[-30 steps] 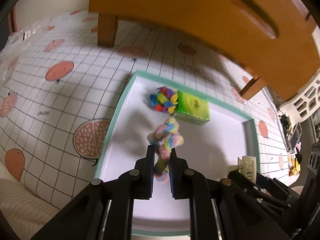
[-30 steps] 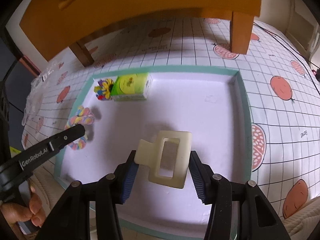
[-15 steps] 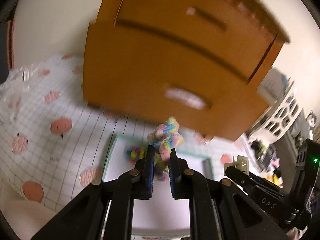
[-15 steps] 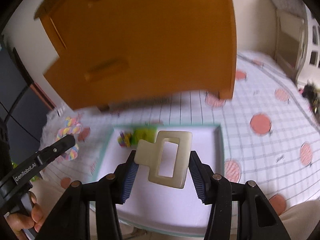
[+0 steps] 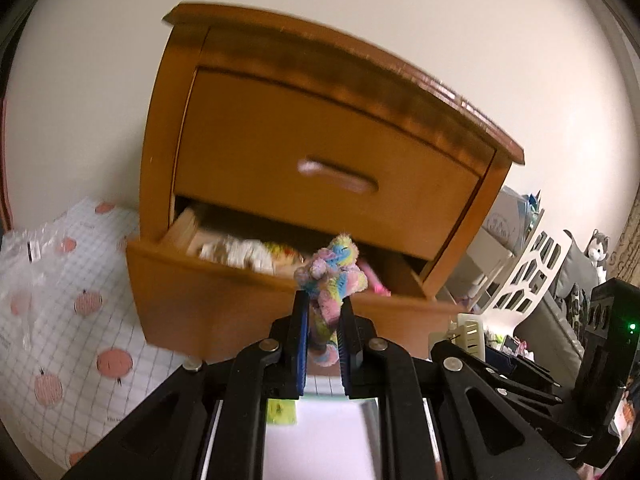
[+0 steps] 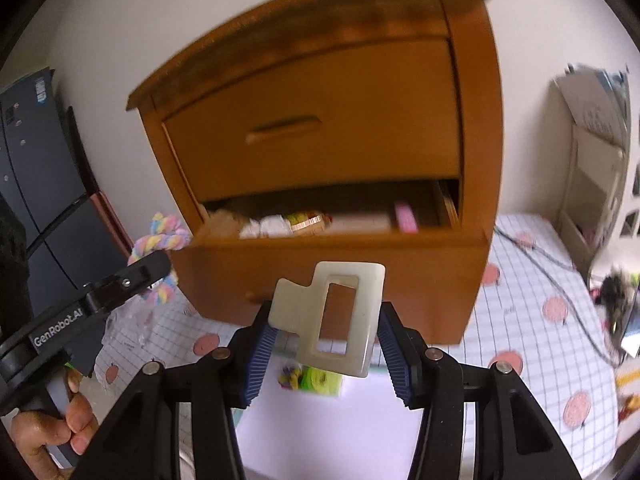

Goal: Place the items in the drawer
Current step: 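Open the left tool releasing the rope toy while the right releases the clip into the drawer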

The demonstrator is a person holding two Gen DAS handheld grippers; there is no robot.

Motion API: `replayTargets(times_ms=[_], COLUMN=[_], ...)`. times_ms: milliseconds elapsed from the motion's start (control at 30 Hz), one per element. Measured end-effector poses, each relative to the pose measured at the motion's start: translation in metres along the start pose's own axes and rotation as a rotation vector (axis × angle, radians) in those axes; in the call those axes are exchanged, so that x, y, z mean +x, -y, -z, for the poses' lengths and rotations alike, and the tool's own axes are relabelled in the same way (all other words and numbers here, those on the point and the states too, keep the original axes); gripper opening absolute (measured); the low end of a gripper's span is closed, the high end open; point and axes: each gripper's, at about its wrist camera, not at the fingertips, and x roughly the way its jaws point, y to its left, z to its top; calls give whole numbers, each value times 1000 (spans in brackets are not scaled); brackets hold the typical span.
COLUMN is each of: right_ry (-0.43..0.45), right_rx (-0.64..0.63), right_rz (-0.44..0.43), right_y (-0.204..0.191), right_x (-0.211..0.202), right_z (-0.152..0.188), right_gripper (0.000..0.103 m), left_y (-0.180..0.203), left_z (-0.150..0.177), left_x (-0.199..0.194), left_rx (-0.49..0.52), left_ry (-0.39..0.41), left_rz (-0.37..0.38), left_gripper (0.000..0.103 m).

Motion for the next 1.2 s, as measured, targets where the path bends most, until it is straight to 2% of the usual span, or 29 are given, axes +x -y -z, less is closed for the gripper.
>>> replayTargets(times_ms=[233,467,700,1033,1200], right_ry=[26,27,-5,-71,-92], right_rx=[-24,-39,-53,-50,-38], right_rz=[16,41,65,106,103], right_y=[1,11,14,23,27], right_x=[9,19,38,63,69], right_z=[-32,-57,-65,-69,-70], right_gripper=[53,53,53,53,54], left_y=[5,3,-6,-7,-6], left_z=[-29,-40,-47,-47,-44], left_x=[13,34,56,86,93], left_rx=[36,40,25,59,54], left_ry=[8,-18,-56,-131,-149], left_rz=[-17,-49,-89,-155,-155], left_gripper=[13,13,13,13,13])
